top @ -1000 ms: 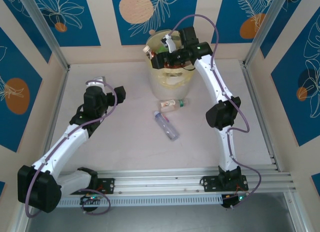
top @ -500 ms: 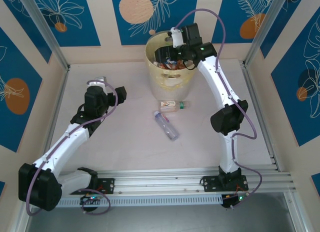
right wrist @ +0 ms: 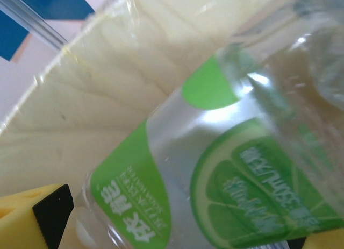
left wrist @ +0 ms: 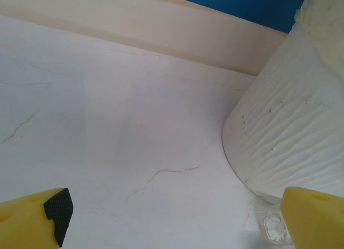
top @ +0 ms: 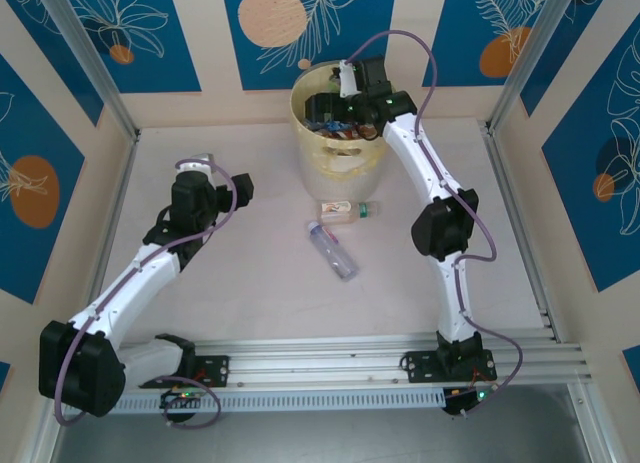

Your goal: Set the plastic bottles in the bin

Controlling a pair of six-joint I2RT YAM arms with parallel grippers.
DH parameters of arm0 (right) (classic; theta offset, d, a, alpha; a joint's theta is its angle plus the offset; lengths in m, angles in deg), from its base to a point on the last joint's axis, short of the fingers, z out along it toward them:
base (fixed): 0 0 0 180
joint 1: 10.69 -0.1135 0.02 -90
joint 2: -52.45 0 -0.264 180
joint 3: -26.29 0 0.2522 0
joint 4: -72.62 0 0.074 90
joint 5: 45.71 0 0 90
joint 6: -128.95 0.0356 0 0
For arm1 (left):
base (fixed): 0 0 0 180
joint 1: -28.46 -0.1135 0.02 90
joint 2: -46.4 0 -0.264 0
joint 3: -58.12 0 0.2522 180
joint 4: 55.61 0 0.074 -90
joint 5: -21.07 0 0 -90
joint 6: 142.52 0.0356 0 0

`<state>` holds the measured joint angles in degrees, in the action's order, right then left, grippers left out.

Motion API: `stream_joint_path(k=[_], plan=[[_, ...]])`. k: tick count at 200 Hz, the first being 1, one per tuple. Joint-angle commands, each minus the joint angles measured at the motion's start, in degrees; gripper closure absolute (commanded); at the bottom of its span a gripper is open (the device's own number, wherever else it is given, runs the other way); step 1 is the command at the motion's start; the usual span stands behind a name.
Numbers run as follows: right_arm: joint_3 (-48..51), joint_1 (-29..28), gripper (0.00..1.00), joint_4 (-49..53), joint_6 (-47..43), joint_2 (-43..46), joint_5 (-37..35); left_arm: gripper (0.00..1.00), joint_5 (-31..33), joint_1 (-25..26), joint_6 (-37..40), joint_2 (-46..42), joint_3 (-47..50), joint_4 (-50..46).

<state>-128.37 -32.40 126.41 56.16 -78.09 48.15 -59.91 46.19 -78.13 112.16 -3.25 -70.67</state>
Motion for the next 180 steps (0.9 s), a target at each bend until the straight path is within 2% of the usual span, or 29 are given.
stream_joint_path(k=[1,33,59,85,137,180], plan=[[-1.50,0.09,0.01,-5.92,2.56,-0.82,3.43,0.00,-0.05,-0.82,-0.50,-0.11,-0.03,0.13],[-0.91,-0.04,0.01,-10.64,3.08,0.20,6.24,0.00,0.21,-0.85,-0.52,-0.10,0.15,-0.01],[-0.53,0.12,0.01,-8.93,2.90,1.42,2.56,0.00,-0.20,-0.85,-0.68,-0.02,0.24,0.07],[4.50,0.18,0.01,-9.43,1.12,6.65,2.55,0.00,-2.08,-0.86,-0.84,0.08,0.41,0.11],[24.68,-0.09,0.01,-17.46,-5.18,26.94,2.35,0.00,-4.60,-0.73,-7.62,3.80,1.27,-3.19],[50.52,-0.10,0.01,-22.68,-6.77,47.05,-1.06,0.00,-5.17,1.81,-12.82,8.62,1.63,-3.28]])
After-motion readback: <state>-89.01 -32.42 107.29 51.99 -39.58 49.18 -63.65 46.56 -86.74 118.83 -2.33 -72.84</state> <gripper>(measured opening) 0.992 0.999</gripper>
